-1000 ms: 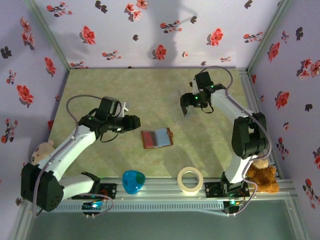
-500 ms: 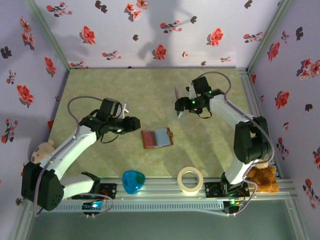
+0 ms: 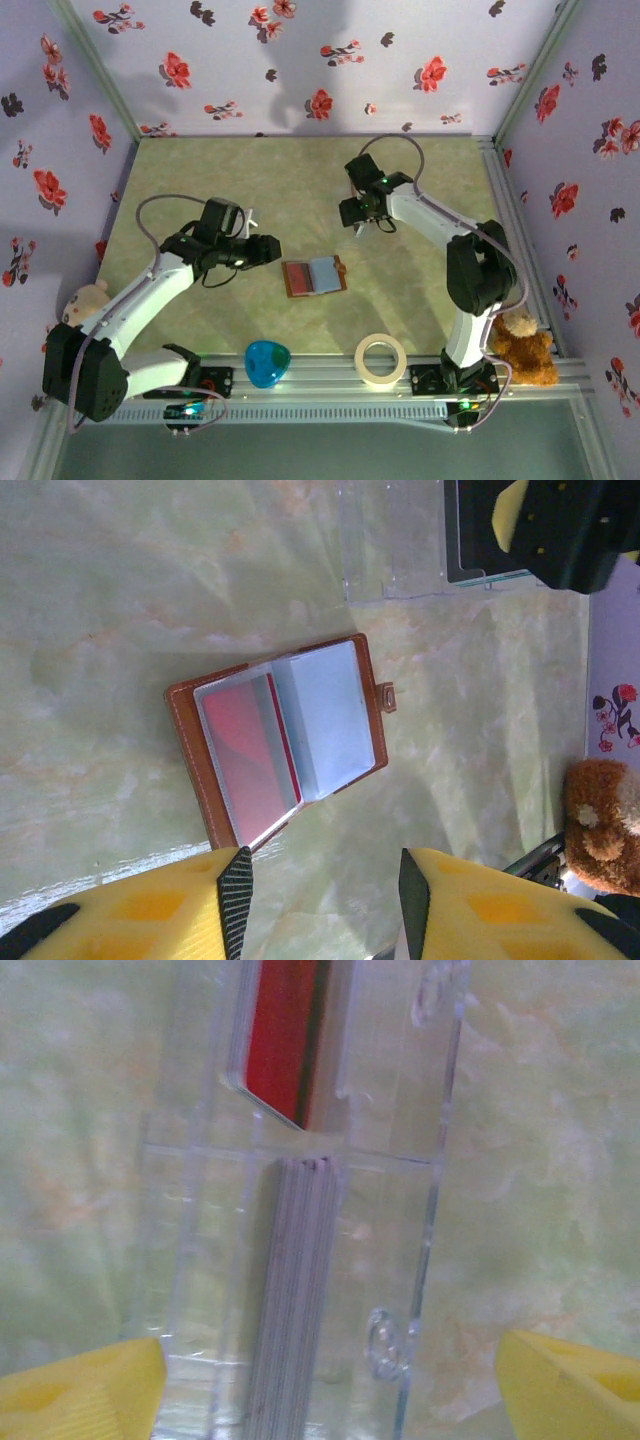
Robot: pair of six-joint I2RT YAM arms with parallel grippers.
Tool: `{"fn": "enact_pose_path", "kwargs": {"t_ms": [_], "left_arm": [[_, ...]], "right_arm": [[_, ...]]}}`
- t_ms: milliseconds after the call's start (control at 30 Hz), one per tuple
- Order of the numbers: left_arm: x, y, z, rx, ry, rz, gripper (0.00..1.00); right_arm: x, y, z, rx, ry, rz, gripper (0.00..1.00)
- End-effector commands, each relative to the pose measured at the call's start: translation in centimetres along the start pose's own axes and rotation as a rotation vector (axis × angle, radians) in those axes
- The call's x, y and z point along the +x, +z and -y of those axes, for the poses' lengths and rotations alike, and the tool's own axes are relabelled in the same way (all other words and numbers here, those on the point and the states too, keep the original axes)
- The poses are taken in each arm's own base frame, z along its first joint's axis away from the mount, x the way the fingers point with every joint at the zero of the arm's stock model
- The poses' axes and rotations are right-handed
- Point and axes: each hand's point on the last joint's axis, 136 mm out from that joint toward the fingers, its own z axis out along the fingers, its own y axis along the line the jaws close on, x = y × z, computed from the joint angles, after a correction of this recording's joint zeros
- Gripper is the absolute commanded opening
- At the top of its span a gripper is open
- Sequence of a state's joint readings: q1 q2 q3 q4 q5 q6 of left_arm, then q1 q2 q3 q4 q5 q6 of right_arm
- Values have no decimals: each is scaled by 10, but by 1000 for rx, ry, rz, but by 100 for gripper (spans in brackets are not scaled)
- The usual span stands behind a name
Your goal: Put the credit cards into the card holder
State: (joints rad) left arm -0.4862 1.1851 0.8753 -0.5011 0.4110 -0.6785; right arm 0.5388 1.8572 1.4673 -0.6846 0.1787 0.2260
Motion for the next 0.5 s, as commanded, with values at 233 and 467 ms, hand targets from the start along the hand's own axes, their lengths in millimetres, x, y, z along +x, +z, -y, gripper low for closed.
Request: {"fn": "enact_pose_path", "kwargs": {"t_ms": [233,467], "left_arm": [[2,-4,-7,-18,-16,22,46],[2,-2,-9,-30,-16,17,46]], "right_arm": [[-8,-24,38,326,-111,60,80],[-6,-25,41,376,-137,67,67]]}}
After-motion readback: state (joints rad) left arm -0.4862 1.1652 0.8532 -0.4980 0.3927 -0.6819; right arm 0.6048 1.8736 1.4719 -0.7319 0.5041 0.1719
